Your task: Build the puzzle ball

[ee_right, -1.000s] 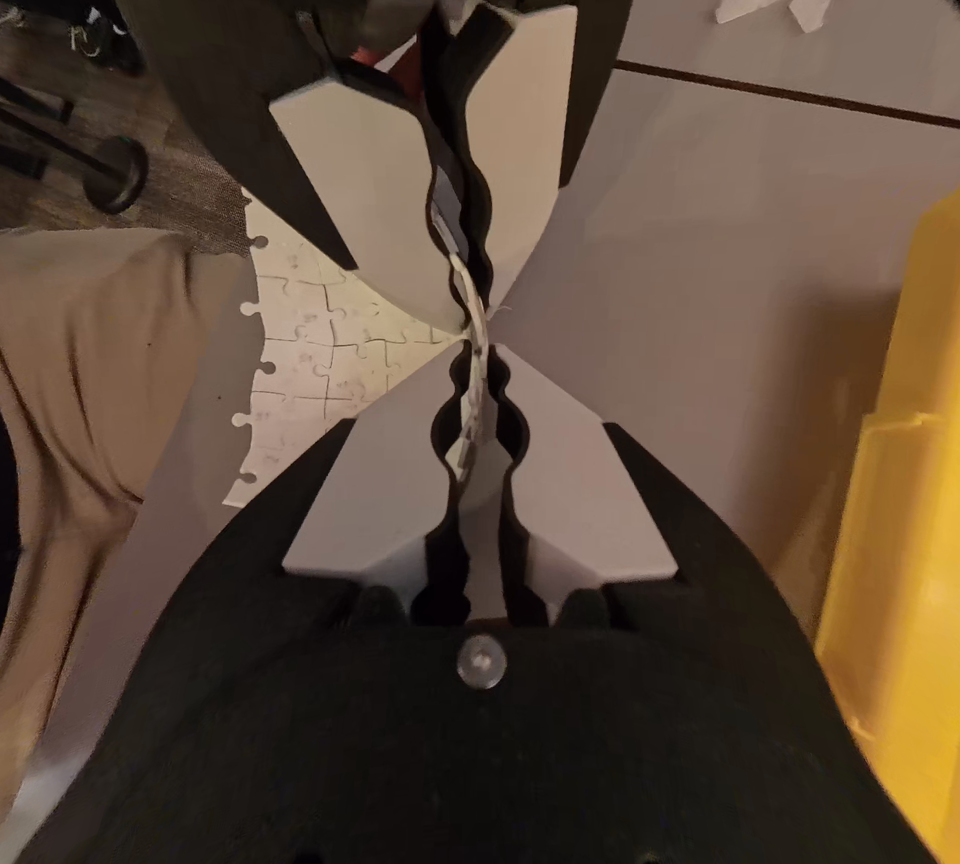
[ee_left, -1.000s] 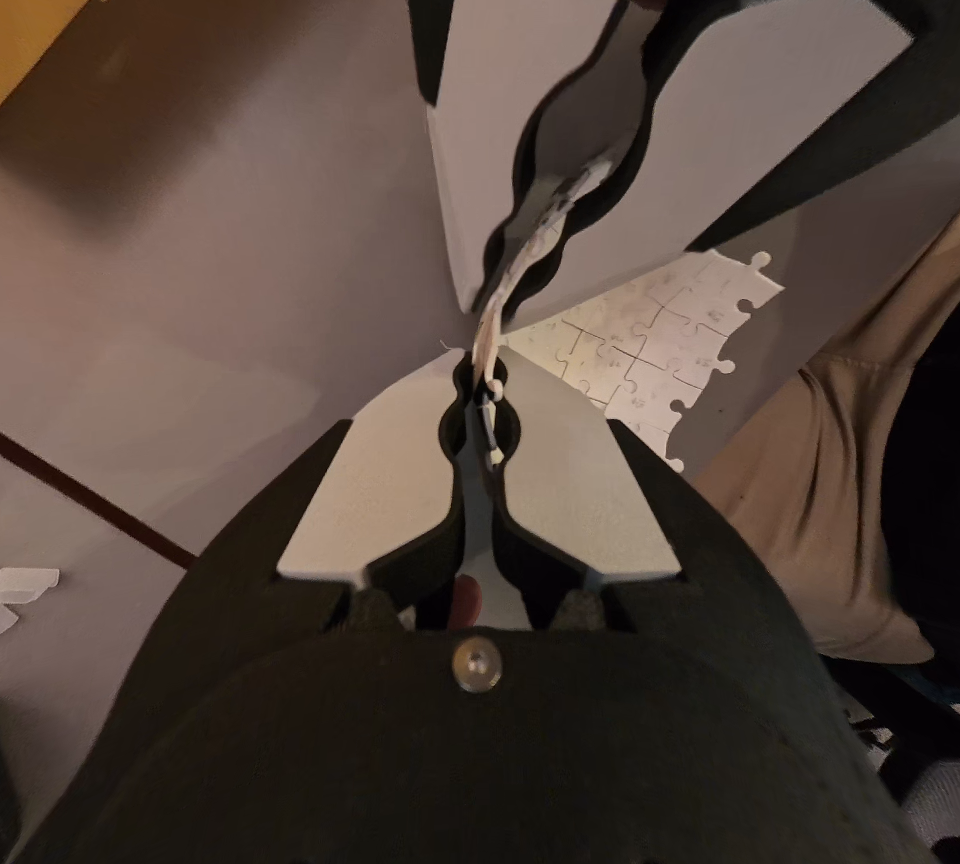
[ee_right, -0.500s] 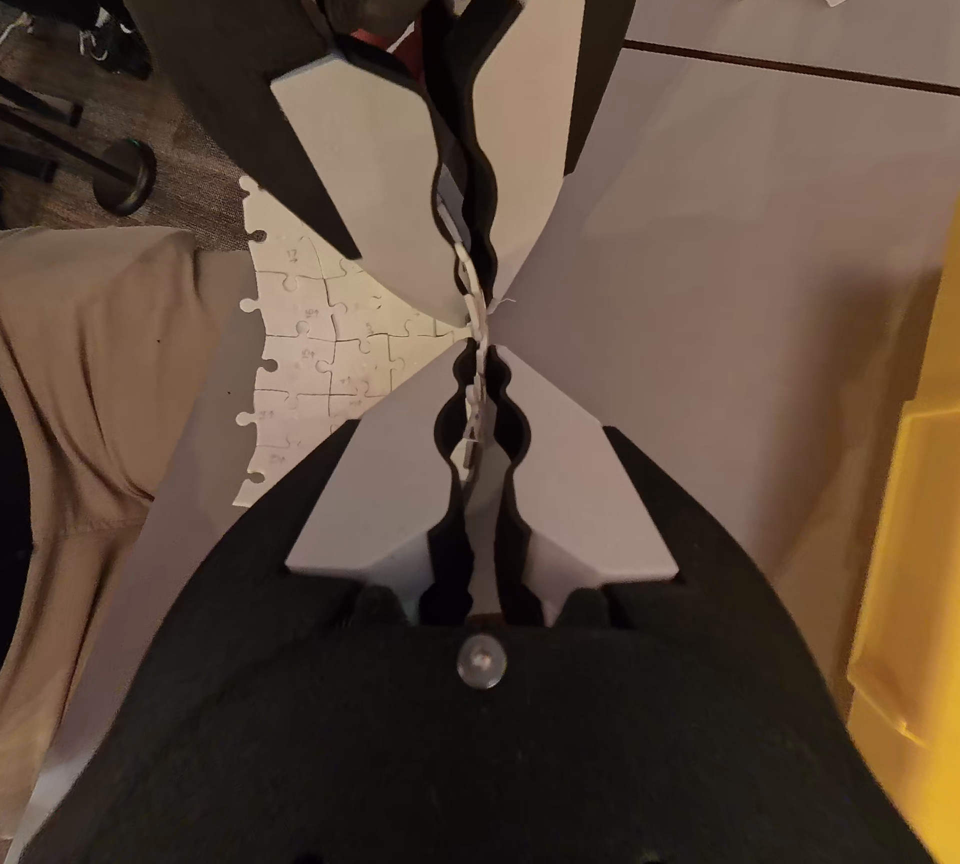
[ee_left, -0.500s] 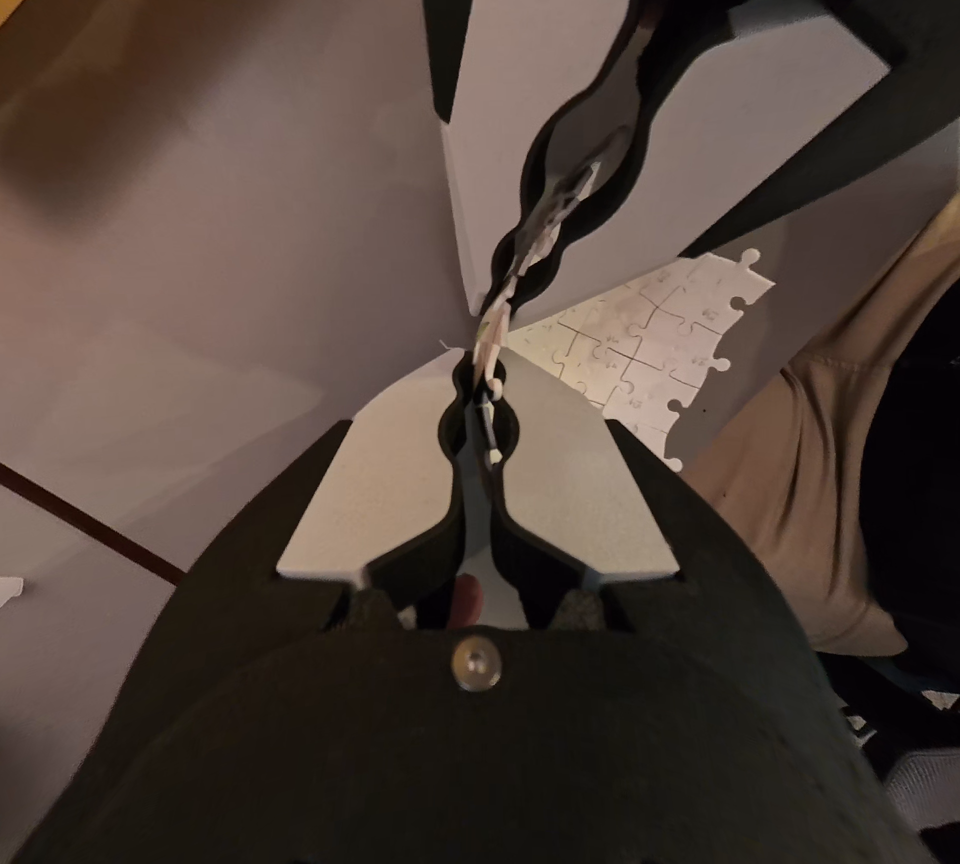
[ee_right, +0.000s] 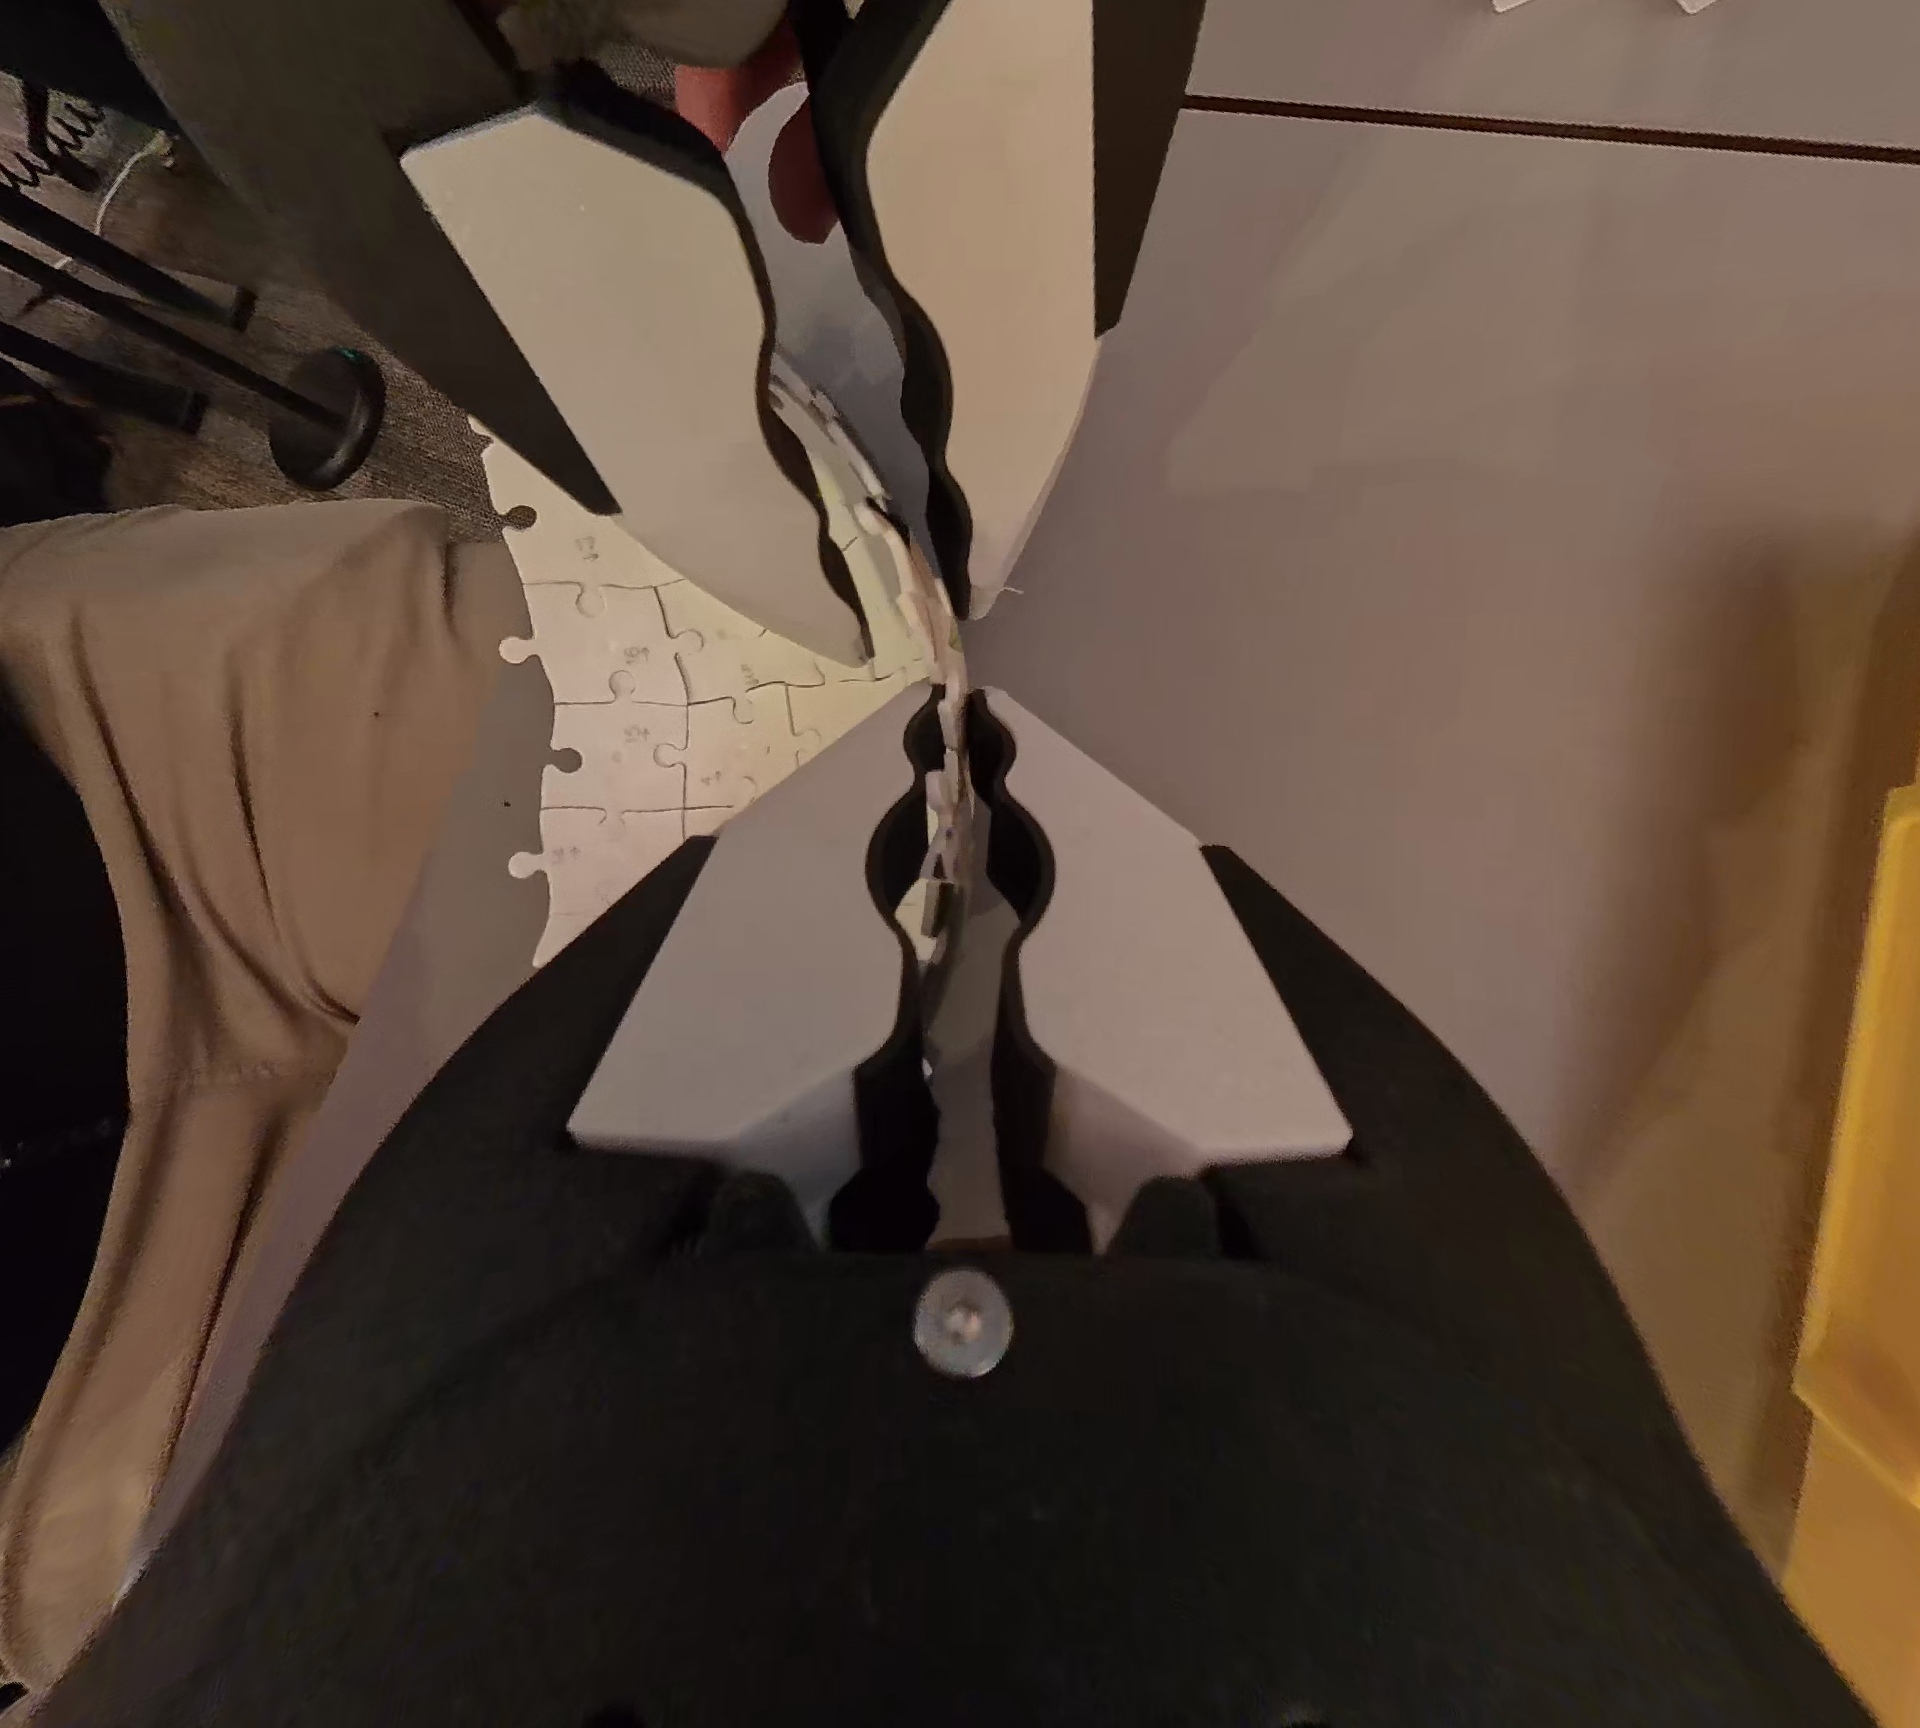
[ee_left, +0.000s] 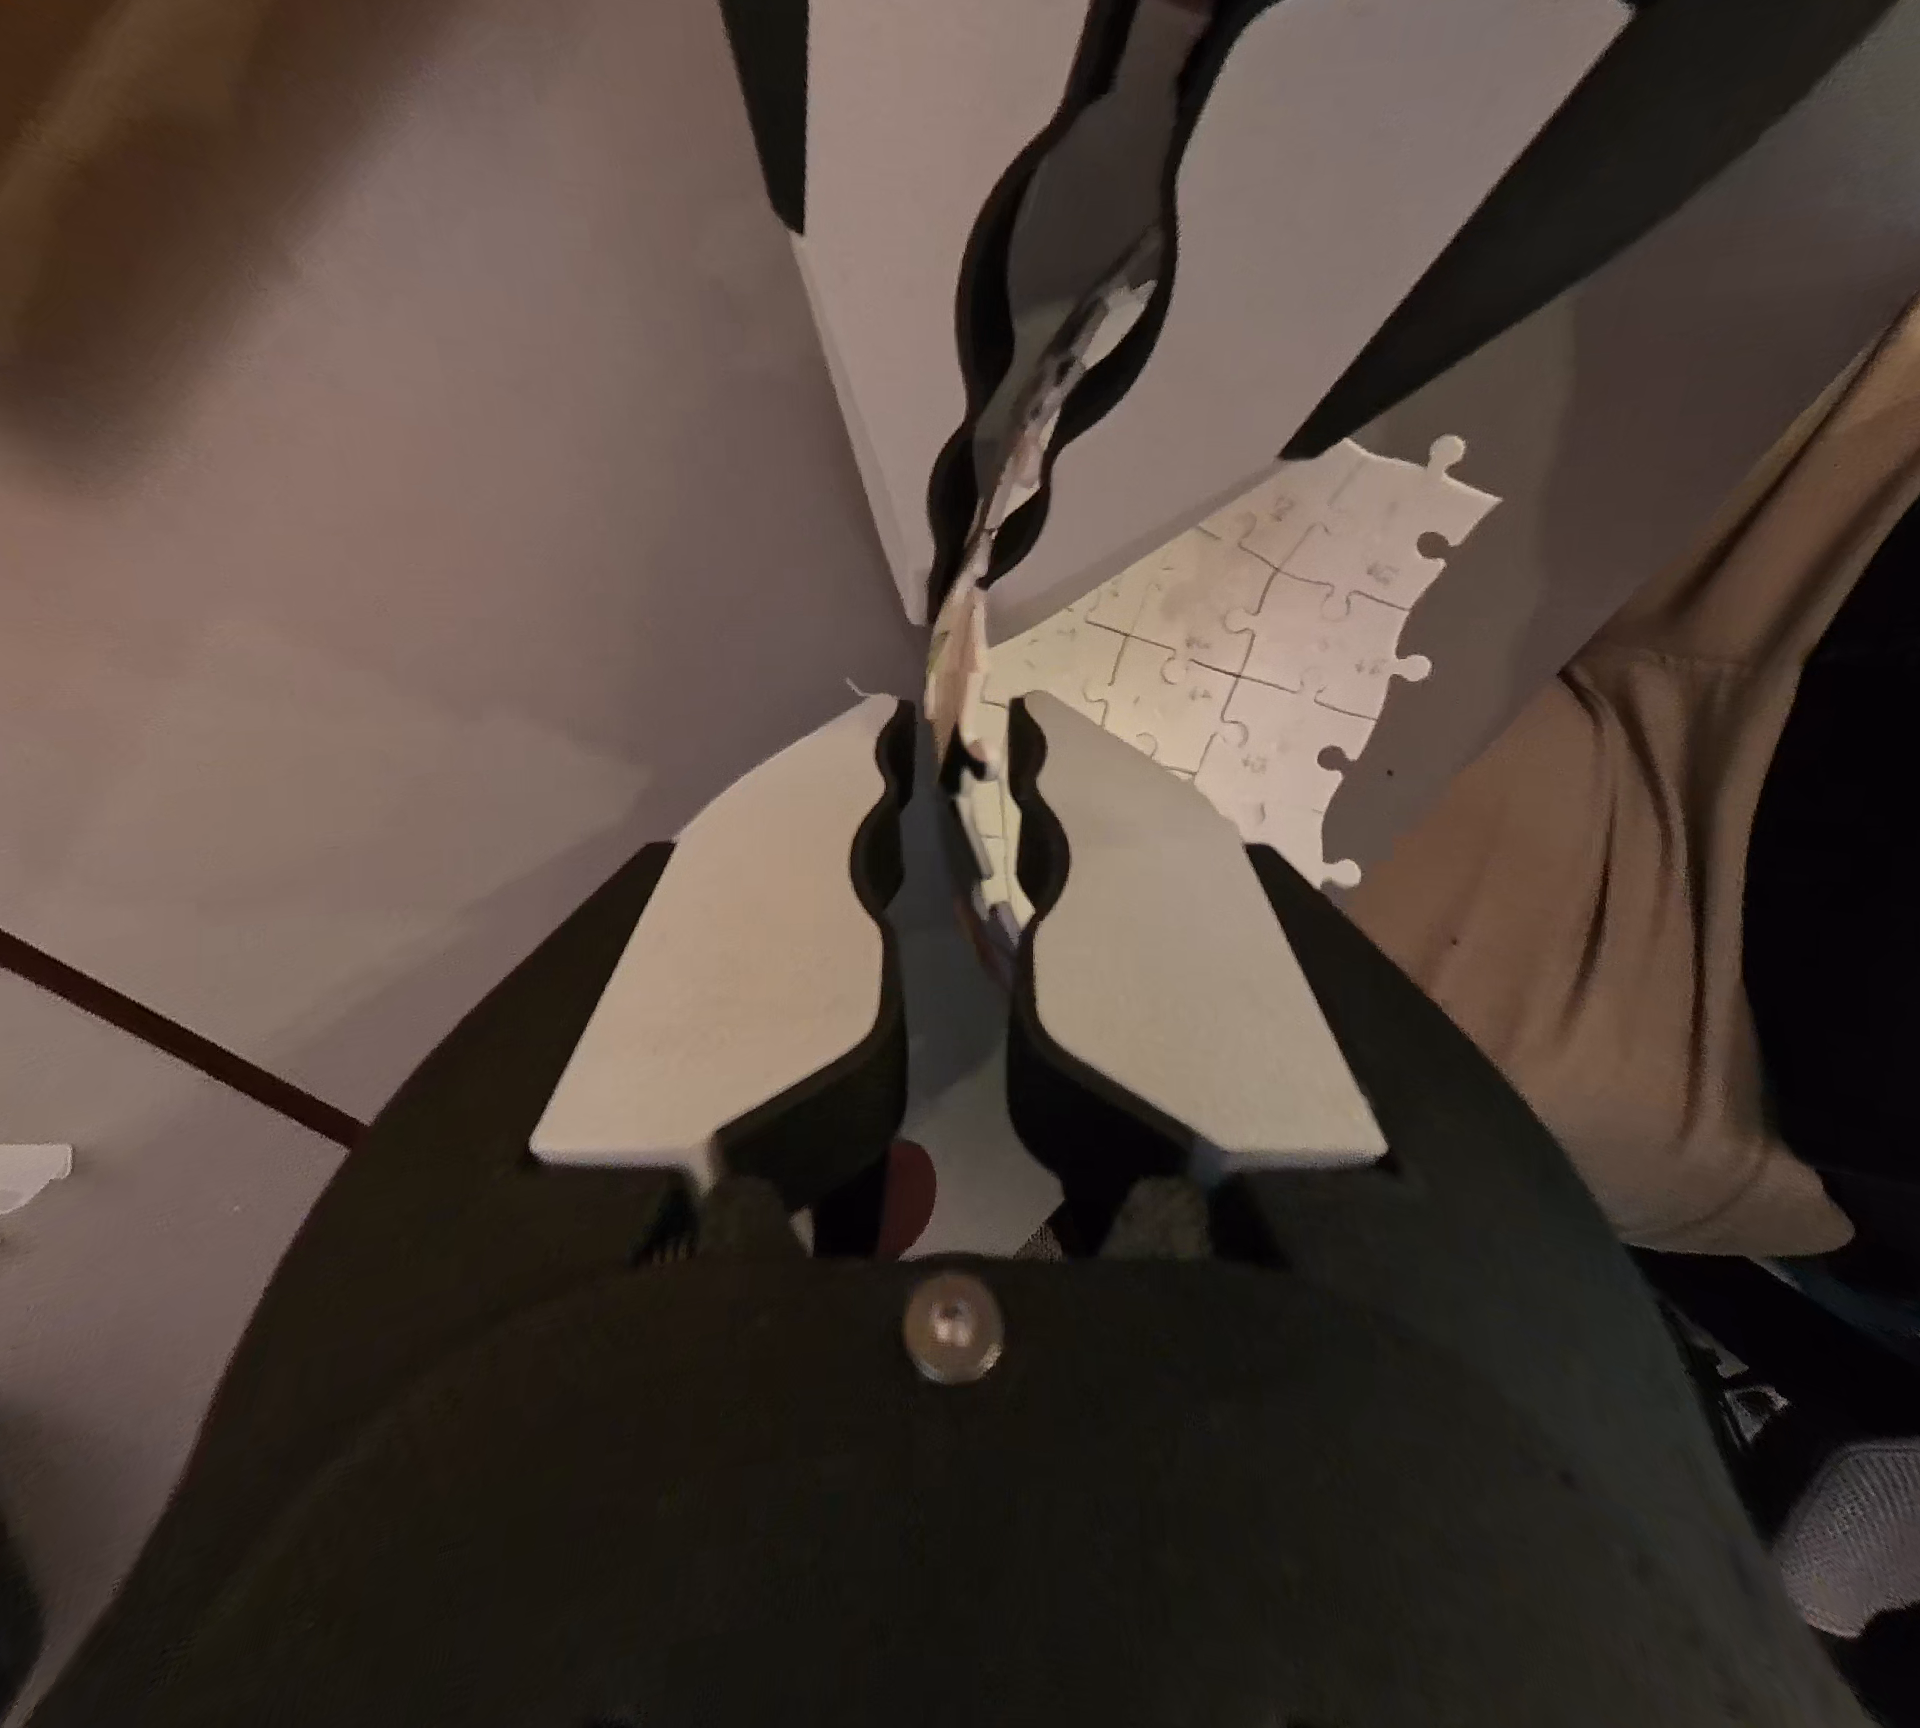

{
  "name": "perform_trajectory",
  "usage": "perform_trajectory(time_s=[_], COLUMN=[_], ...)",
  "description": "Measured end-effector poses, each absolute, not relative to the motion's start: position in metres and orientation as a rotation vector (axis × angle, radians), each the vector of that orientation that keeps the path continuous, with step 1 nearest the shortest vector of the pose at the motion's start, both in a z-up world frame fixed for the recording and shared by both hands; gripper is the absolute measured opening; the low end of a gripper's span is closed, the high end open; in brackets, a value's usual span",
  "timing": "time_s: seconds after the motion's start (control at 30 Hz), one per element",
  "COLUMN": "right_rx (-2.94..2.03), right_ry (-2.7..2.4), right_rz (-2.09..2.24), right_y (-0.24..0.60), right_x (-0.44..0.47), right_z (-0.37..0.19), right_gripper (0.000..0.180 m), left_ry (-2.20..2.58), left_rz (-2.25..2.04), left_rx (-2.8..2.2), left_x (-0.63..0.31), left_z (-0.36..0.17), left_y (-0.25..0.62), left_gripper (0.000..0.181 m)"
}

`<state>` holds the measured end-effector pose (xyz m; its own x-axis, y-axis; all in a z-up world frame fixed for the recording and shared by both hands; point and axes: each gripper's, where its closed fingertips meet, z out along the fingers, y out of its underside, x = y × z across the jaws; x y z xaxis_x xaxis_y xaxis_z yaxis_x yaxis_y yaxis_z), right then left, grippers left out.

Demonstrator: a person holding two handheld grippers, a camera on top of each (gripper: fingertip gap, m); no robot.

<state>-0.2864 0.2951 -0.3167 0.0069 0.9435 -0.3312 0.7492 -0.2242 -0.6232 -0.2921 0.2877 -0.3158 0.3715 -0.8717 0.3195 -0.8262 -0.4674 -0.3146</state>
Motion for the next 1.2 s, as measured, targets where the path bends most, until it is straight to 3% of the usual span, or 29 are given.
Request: perform_trajectory(time_s=[0.3, 0.63, 0.83, 0.97, 1.2], right_rx=[-2.017, -2.009, -2.077, -2.085, -2.081], right_ry=[-1.723, -1.675, -1.698, -1.683, -1.648], right_rz=[1.032, 0.959, 0.94, 0.962, 0.96], right_y=[0.293, 0.299, 0.291, 0.286, 0.284], right_x=[-0.286, -0.27, -0.255, -0.256, -0.258], right_z=[-0.316, -0.303, -0.314, -0.321, -0.319], right_gripper=[0.002, 0.025, 0.015, 0.003, 0.002], left_ry=[1.571, 1.523, 1.512, 1.555, 1.567], left_rz=[-0.611, -0.614, -0.638, -0.62, -0.591], left_rx=[-2.519, -2.539, -2.534, -2.511, -2.509], left_x=[-0.293, -0.295, -0.292, -0.287, -0.286], left_z=[-0.319, -0.32, -0.319, -0.319, -0.32], left_y=[0.288, 0.287, 0.285, 0.282, 0.283], left_gripper=[0.007, 0.005, 0.006, 0.019, 0.007])
